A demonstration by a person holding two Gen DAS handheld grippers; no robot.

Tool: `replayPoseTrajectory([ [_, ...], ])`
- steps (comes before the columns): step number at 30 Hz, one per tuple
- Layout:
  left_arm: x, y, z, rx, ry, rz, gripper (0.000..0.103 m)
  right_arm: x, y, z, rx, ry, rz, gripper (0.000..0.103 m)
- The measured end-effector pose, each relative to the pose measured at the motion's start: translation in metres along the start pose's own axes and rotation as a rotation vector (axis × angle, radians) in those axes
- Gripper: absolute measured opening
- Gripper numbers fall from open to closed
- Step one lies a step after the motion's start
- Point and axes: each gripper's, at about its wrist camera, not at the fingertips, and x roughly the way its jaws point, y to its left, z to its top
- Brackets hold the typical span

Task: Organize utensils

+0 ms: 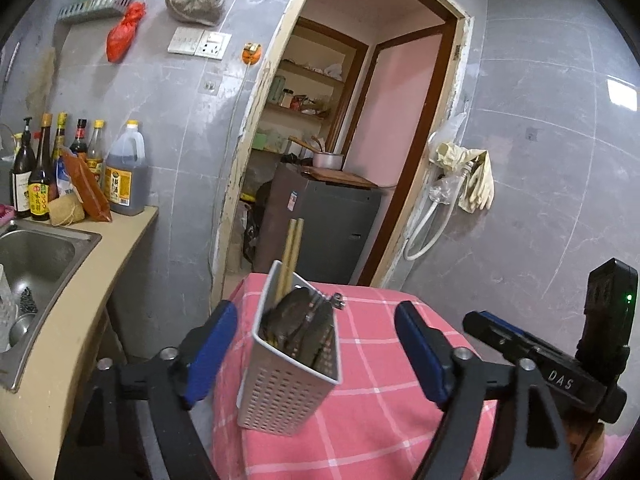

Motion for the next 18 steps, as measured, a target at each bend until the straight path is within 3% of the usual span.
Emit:
replayPoseTrajectory([
  [6,-0.025,-0.027,-0.017,0.019,-0.037,0.038,0.103,-0.043,-0.025,-0.005,0.004,-0.029,-0.071,0.077],
  [13,-0.052,-0.055,-0.041,0.023,-0.031,0.056,0.103,-0.106,-0.049,-0.019,-0.006,-0.058,-0.148,0.101],
  [18,-0.078,-0.075,-0.059,0.017,-0.028,0.074,0.103,-0.149,-0.059,-0.033,-0.016,-0.067,-0.181,0.102],
])
